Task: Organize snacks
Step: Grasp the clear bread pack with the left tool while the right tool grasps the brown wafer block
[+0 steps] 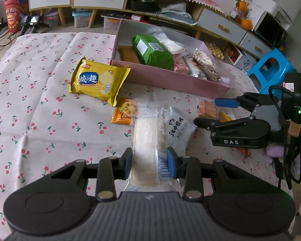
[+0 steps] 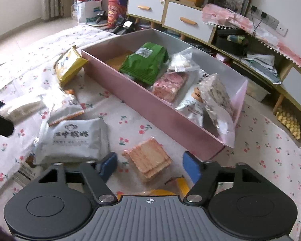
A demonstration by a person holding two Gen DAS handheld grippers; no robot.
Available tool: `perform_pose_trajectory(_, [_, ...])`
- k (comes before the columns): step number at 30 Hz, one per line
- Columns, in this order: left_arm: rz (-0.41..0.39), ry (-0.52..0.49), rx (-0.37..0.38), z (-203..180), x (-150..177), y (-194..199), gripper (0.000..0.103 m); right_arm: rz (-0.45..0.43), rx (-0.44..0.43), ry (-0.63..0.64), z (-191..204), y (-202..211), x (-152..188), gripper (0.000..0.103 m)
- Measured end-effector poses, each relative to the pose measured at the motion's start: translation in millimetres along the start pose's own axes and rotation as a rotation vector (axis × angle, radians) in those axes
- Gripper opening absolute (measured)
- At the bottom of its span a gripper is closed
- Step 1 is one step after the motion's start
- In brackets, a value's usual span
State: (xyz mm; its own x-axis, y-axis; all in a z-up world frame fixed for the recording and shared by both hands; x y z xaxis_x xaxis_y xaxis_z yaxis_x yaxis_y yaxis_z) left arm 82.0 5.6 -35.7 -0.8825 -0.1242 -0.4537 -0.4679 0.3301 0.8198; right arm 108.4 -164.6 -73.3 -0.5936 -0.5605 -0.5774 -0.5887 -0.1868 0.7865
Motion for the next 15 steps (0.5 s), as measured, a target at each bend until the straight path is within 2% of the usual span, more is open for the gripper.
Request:
perform_pose_trajectory(2, [0.0, 0.002, 0.0, 0, -1, -1, 0.033, -0.004, -0.013, -0.003, 2, -1, -3, 0.051])
perform_pose_trajectory(7, [-0.005, 0.008, -0.001, -2, -2, -1, 0.033, 0.008, -0.021, -0.008, 9, 2, -6, 0.05])
perform_pose_trajectory(9, [-0.009, 0.01, 0.0, -2, -2, 0, 0.033, 0.012, -0.035, -0.019, 12, 5, -7, 0.044])
perform_pose_trajectory(15, [-0.026, 0.026, 0.008, 1, -7, 5, 0.033, 0.014, -0.047, -0.03, 19, 14, -10, 0.044])
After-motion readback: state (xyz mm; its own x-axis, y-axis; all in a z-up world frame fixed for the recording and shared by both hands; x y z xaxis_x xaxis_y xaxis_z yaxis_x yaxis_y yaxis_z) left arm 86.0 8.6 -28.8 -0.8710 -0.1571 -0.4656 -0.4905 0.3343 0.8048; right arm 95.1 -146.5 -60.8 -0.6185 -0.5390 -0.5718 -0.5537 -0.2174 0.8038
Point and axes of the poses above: each gripper's, at about its wrist camera, not at the fingertips, and y roughly against the way its jaws point, z to its left, x to its underside, the point moved 3 cm from there along -y, roughly the way its jaws point, and after that the axes turned 11 degrees about y, right-handed, at the moved point
